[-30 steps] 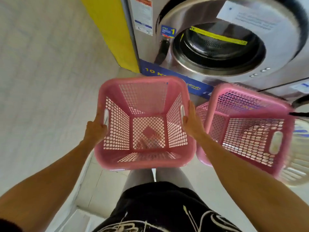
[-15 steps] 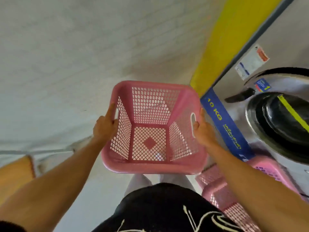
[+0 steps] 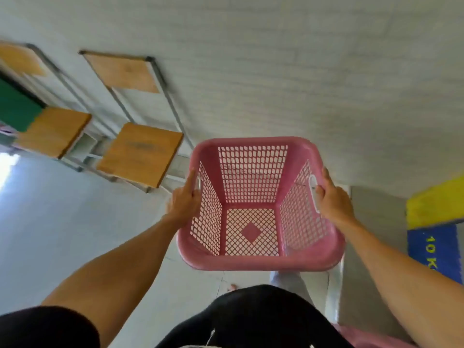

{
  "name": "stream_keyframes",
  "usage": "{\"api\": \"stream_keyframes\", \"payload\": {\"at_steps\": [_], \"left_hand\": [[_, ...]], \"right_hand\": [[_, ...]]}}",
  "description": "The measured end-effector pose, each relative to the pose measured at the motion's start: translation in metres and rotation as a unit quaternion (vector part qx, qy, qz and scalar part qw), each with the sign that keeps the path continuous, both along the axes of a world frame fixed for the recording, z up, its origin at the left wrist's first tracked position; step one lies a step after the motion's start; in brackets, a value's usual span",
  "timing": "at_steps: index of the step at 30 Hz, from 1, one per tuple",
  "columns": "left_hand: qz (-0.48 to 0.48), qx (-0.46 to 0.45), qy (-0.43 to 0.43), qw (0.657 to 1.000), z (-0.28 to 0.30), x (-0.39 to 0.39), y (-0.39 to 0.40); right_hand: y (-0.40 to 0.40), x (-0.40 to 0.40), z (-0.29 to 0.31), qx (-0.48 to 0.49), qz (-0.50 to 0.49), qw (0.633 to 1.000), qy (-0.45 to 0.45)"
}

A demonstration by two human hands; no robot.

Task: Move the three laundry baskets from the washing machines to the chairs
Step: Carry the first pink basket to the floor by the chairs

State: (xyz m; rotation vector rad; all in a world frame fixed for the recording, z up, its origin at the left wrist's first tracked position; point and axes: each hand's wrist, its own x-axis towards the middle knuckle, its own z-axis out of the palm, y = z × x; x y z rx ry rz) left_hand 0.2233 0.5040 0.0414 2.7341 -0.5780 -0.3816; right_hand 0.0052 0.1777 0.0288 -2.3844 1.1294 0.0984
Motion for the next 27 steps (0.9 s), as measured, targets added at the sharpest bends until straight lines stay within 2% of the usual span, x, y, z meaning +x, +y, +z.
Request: {"api": "stream_keyframes", "payload": {"at_steps": [7,10,18,27], "left_hand": [[0.168,-0.016,-0.002,0.986,0.026,-0.060,0.185],[0.232,-0.009,-0.017,0.973,0.039,-0.074,0.237],[0.378,-0.006,-0.036,0.925,0.073,-0.099,0.325],[0.494,-0.009,-0.053,0.868,0.087,-0.075,0.359]], "right_hand": [[0.127,0.063,0.014,-0.021,0.168,0.986,0.004],[0.174,0.101,0.023,-0.021,0.229,0.973,0.002],[0.272,0.191,0.051,-0.022,0.370,0.927,-0.049],[0.337,0.313,0.083,-0.042,0.492,0.868,-0.057]]}}
